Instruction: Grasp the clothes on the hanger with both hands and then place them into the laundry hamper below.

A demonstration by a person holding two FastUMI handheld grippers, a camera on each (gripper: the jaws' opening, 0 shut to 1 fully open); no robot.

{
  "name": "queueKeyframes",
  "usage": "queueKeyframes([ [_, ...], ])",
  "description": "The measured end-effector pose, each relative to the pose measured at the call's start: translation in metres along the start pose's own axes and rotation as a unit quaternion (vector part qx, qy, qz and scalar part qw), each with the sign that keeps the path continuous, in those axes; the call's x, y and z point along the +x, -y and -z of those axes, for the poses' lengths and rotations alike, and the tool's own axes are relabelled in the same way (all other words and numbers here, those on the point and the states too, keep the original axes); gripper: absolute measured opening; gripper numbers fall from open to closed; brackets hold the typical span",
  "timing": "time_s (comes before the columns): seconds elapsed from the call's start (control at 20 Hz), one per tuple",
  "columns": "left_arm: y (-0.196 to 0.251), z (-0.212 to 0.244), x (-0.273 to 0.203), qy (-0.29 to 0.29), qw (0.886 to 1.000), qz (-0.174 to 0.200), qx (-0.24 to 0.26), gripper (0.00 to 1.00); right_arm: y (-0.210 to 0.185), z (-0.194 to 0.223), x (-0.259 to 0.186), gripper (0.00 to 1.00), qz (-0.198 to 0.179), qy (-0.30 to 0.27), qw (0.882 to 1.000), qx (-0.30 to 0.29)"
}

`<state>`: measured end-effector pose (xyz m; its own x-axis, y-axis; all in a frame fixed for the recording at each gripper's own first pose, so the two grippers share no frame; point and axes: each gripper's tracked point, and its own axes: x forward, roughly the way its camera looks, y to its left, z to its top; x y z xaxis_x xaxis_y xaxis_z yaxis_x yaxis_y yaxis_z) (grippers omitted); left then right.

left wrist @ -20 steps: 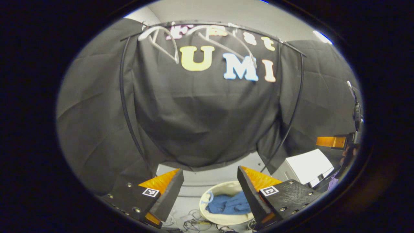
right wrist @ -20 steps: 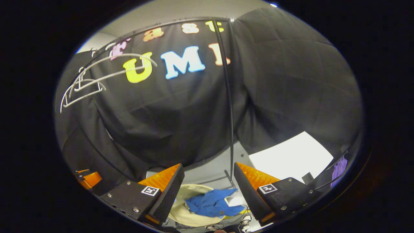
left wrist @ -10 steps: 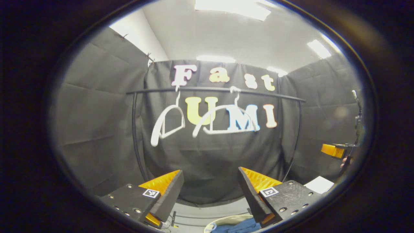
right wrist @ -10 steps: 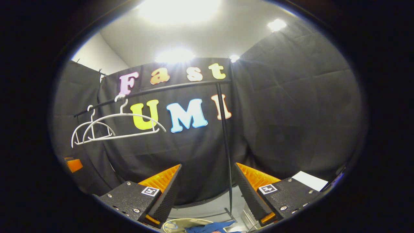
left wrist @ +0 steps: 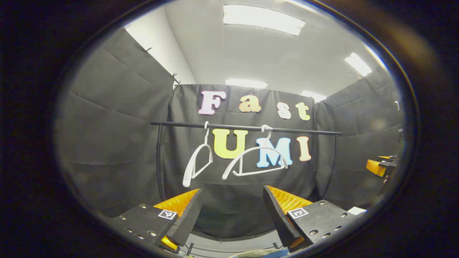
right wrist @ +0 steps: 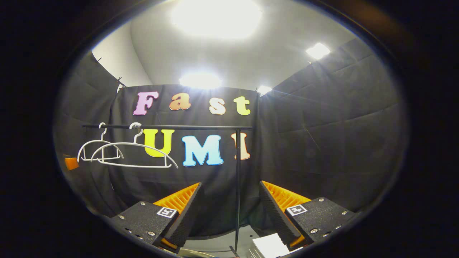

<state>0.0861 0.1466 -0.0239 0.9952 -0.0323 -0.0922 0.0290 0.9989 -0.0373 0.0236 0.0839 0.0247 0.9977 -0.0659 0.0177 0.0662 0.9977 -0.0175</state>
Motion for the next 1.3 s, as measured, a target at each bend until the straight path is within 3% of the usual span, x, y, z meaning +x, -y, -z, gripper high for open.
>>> queueKeyframes([
  [0.05, -0.002, 0.003, -0.001, -0.002, 1.0, -0.003, 0.003, 1.0, -0.001, 0.001, 0.0, 0.95, -0.002, -0.004, 1.0, 0.005],
  [0.35, -0.011, 0.008, -0.008, -0.008, 1.0, -0.027, 0.009, 1.0, -0.004, 0.006, -0.004, 0.95, -0.01, -0.008, 1.0, 0.022],
  [0.4, -0.012, 0.009, -0.009, -0.01, 0.999, -0.031, 0.009, 1.0, -0.005, 0.006, -0.004, 0.91, -0.011, -0.009, 1.0, 0.021],
  [0.45, -0.012, 0.01, -0.009, -0.012, 0.999, -0.032, 0.009, 1.0, -0.004, 0.007, -0.004, 0.95, -0.009, -0.009, 1.0, 0.02],
  [0.6, -0.014, 0.014, -0.013, -0.013, 0.999, -0.036, 0.009, 1.0, -0.006, 0.007, -0.007, 0.91, -0.009, -0.008, 1.0, 0.019],
  [0.75, -0.02, 0.018, -0.012, -0.014, 0.998, -0.054, 0.031, 1.0, -0.007, 0.012, -0.007, 0.95, -0.006, -0.012, 1.0, 0.02],
  [0.85, -0.018, 0.027, -0.011, -0.023, 0.997, -0.053, 0.044, 1.0, -0.005, 0.014, -0.007, 0.91, -0.003, -0.016, 1.0, 0.02],
  [1.0, -0.007, 0.035, -0.013, -0.021, 0.997, -0.05, 0.058, 0.96, -0.002, 0.018, -0.005, 0.95, 0.005, -0.023, 1.0, 0.019],
  [1.05, -0.004, 0.035, -0.013, -0.018, 0.997, -0.05, 0.063, 1.0, -0.002, 0.017, -0.006, 0.95, 0.007, -0.023, 1.0, 0.018],
  [1.3, 0.022, 0.037, -0.009, -0.014, 0.997, -0.03, 0.064, 1.0, -0.014, 0.011, -0.003, 0.95, -0.006, -0.009, 1.0, -0.01],
])
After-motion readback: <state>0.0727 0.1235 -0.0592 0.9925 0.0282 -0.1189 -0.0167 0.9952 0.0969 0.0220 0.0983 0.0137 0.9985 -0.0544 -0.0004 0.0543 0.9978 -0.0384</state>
